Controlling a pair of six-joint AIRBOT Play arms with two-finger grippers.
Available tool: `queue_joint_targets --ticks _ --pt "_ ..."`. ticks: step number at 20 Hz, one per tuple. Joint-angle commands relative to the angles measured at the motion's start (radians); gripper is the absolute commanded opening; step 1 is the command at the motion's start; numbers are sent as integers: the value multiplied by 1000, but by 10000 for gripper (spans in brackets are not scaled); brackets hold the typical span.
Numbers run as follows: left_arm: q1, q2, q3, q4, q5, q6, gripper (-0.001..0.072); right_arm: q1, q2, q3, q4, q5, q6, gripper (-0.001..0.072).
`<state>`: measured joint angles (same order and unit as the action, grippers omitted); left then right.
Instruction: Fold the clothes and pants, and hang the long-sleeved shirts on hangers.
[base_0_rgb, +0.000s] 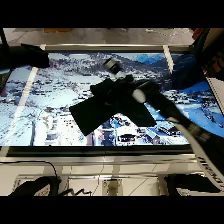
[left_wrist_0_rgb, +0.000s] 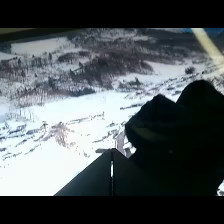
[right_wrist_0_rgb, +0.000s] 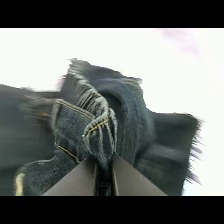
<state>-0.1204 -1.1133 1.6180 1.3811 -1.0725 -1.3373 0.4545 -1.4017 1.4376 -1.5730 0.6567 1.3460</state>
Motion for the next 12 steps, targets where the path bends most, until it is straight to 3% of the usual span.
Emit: queue_joint_targets --ticks 1,7,12 --pt "18 -13 -94 -10 -130 42 38 -313 130 0 4 145 86 31" --pt "22 -16 -558 -236 -40 48 40 -875 140 -37 195 434 118 30" --pt "22 -16 -771 -276 16 48 41 -1095 140 -40 214 548 90 30"
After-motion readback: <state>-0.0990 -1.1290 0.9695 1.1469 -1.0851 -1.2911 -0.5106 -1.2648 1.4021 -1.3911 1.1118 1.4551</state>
